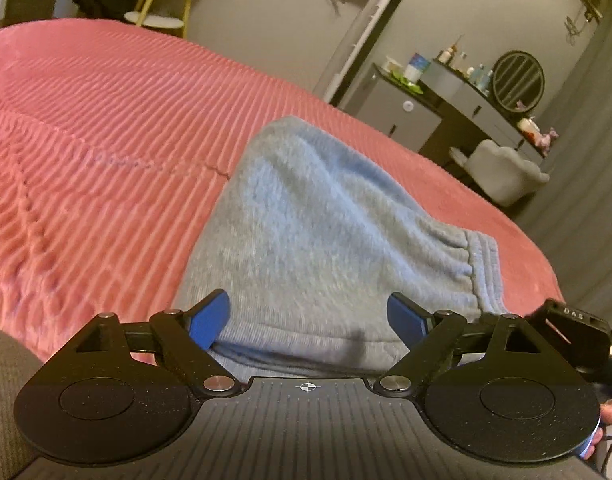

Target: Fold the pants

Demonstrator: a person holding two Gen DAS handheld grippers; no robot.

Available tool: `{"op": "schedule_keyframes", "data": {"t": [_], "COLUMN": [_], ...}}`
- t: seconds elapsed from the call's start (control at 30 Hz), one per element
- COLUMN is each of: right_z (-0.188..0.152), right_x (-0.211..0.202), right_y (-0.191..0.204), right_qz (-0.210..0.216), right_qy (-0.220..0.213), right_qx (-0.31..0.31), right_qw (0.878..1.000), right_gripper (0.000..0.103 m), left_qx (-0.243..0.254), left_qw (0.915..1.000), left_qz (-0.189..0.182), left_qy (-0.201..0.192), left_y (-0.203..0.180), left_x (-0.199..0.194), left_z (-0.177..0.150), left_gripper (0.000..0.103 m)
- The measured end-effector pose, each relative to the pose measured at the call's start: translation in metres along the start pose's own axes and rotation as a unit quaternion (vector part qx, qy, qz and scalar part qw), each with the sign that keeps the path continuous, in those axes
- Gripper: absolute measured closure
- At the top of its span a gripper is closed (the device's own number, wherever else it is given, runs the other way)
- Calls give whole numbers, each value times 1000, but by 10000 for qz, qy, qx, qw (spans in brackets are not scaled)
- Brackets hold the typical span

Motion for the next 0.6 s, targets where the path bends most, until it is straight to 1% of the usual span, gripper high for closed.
{"op": "schedule_keyframes", "data": {"t": [0.03, 0.1, 0.17, 0.2, 0.23, 0.27, 0.3, 0.33, 0.37, 0.4, 0.43, 0.47, 0.5, 0.53, 0.57, 0.6], "right_z": [-1, -5, -10, -13, -14, -14, -14, -13, -12, -10, -11, -11, -11, -11, -9, -7], "right_x": [-1, -8, -25, -34, -39, -41, -39, -34, -26, -18, -17, -17, -18, -19, -22, -24], "right_y": [1, 4, 5, 3, 1, -1, -1, 0, 1, 3, 9, 20, 31, 40, 48, 55], "right_qz": [21, 237, 566, 710, 817, 817, 602, 187, -216, -399, -454, -608, -802, -936, -965, -933], "right_qy": [-18, -101, -264, -291, -284, -245, -194, -152, -93, -33, -29, -33, -99, -197, -320, -455], "right_qx": [11, -82, -98, 9, 137, 168, 1, -309, -586, -739, -890, -1282, -1741, -2090, -2399, -2687], "right_qw": [10000, 9996, 9980, 9971, 9962, 9962, 9980, 9992, 9980, 9965, 9950, 9899, 9814, 9732, 9655, 9576], "right_gripper": [54, 62, 65, 66, 66, 66, 66, 66, 65, 63, 62, 56, 42, 37, 33, 31], "left_qx": [-27, -66, -78, -109, -147, -185, -207, -218, -212, -180, -113, -7, 140, 304, 436, 575], "left_qw": [10000, 10000, 9999, 9999, 9998, 9997, 9996, 9996, 9995, 9995, 9996, 9998, 9997, 9993, 9987, 9978], "left_qz": [3, 2, 26, 21, 11, 23, 61, 104, 160, 236, 238, 173, 128, 104, 64, -10], "left_qy": [-15, -73, -97, -127, -155, -173, -171, -160, -151, -113, -57, 19, 118, 195, 248, 341], "left_y": [-2, -3, -2, -1, 0, 1, 2, 4, 6, 8, 9, 10, 10, 10, 10, 11], "left_x": [1, -1, -4, -5, -6, -6, -5, -3, -2, 0, 2, 4, 7, 11, 15, 22], "left_z": [1, 0, 0, 1, 3, 4, 7, 11, 14, 19, 24, 30, 35, 41, 45, 49], "left_gripper": [13, 13, 13, 13, 13, 13, 13, 13, 13, 13, 13, 13, 13, 13, 12, 12]}}
Point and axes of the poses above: each gripper's, at about its wrist camera, not at the fingertips, and x roughly the way its jaws point, y to its left, z to its top, the point moved 1 cm from there along x, roughly the way its jaws point, and after that the axes turned 7 degrees about -y, right-handed, at the moved point
